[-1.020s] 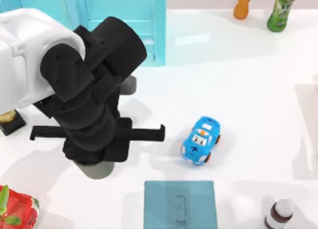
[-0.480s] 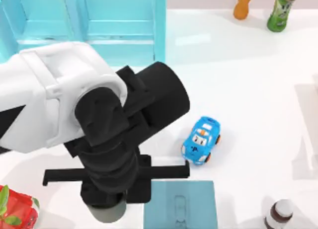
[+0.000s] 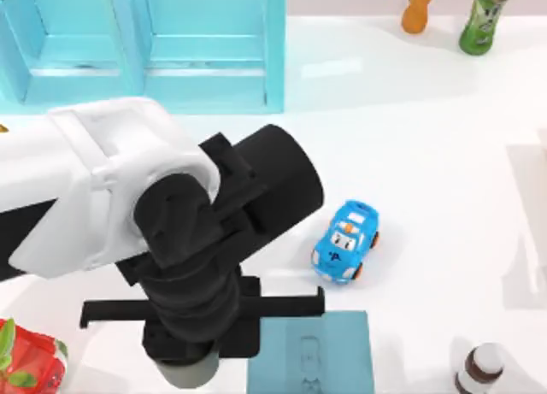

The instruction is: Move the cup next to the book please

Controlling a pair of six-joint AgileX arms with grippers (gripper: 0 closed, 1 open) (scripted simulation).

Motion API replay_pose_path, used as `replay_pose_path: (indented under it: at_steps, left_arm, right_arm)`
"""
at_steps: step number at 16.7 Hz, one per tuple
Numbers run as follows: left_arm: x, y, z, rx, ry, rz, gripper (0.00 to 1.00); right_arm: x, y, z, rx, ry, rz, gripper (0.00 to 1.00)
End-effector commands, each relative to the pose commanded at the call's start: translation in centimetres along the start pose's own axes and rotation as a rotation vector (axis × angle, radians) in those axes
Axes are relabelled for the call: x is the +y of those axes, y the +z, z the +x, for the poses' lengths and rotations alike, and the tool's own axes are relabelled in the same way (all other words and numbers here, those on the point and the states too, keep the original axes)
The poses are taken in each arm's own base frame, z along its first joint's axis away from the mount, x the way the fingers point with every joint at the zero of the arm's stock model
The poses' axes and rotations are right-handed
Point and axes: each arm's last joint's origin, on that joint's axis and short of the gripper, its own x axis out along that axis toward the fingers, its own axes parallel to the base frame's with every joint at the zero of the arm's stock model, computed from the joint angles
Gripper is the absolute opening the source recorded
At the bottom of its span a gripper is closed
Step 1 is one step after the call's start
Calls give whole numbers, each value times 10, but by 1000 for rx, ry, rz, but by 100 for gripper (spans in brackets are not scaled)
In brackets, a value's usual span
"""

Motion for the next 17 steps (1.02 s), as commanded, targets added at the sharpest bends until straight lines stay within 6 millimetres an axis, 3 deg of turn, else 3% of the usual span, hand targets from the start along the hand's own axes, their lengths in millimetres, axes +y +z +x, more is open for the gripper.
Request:
replay_pose_path:
  at_steps: [5, 10, 17]
  left_arm:
    - [7, -2, 43, 3, 2, -1, 0]
    - [8, -3, 47, 4, 5, 0, 0]
    - [8, -3, 47, 4, 5, 0, 53]
  right_arm:
    - [0, 0, 0, 0, 0, 0, 100]
    - [0, 0, 0, 0, 0, 0, 100]
    - [0, 0, 0, 0, 0, 0, 100]
